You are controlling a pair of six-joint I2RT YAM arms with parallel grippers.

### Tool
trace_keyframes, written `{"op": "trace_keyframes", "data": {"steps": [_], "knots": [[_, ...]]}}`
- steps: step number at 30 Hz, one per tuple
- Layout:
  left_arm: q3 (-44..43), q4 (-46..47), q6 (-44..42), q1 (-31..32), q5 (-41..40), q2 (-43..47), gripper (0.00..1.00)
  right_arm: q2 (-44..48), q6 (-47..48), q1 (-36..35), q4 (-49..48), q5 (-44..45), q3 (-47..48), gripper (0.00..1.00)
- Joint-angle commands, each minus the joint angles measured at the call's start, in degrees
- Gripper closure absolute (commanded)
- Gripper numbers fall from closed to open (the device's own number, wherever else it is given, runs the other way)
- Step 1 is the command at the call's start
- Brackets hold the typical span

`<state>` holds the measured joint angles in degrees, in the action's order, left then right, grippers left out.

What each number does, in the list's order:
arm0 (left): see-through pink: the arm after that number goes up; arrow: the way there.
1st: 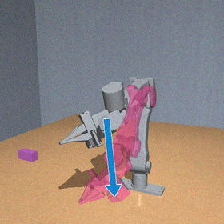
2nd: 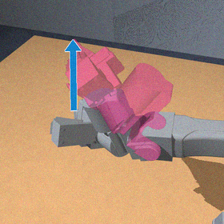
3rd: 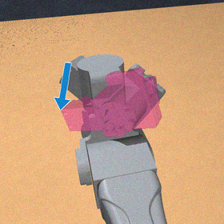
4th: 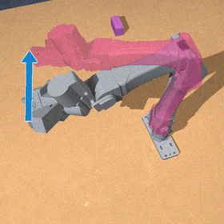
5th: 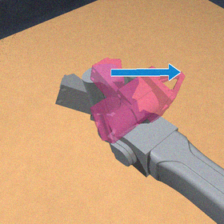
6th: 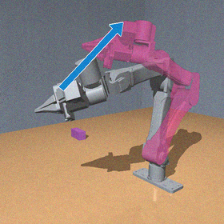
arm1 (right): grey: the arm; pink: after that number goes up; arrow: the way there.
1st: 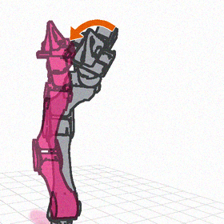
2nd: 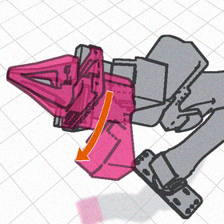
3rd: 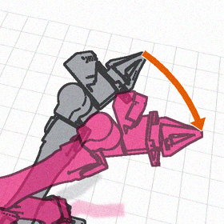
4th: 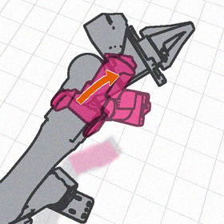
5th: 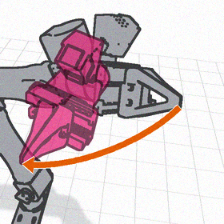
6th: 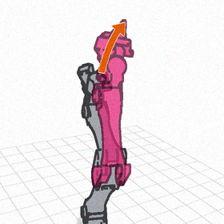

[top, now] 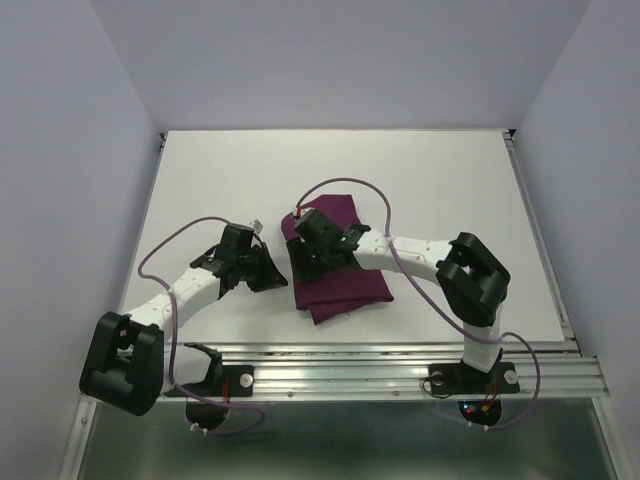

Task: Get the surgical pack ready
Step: Pack the surgical kit at the center of the board.

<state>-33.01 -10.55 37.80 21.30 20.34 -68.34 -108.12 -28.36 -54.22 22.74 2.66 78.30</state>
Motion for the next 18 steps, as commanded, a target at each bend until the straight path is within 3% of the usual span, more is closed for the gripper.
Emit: {"op": "trace_keyframes", "data": {"steps": [1, 7, 10, 13, 14, 18], "knots": [[1.4, 3.6, 1.8, 0.1, 1.3, 1.4, 1.0, -3.2, 1.6, -1.2, 5.2, 3.5, 4.8, 0.37], [3.4, 4.4, 1.6, 0.2, 1.0, 0.8, 1.0, -8.9, 2.1, -2.3, 9.1, 7.3, 8.9, 0.42], [4.1, 5.4, 1.2, 0.3, 2.2, -0.3, 1.0, -11.1, 2.0, -2.3, 9.7, 7.3, 9.5, 0.59], [4.2, 6.4, 1.0, 0.7, 3.0, -1.3, 1.0, -11.2, 1.6, -2.3, 9.3, 7.3, 9.0, 0.93], [4.3, 6.7, 1.0, 0.8, 3.2, -1.4, 1.0, -11.1, 1.4, -2.3, 9.4, 7.4, 9.0, 0.99], [4.5, 9.0, 0.9, 1.1, 5.1, -2.9, 1.0, -8.6, 0.1, -2.3, 7.1, 7.6, 7.5, 0.99]]}}
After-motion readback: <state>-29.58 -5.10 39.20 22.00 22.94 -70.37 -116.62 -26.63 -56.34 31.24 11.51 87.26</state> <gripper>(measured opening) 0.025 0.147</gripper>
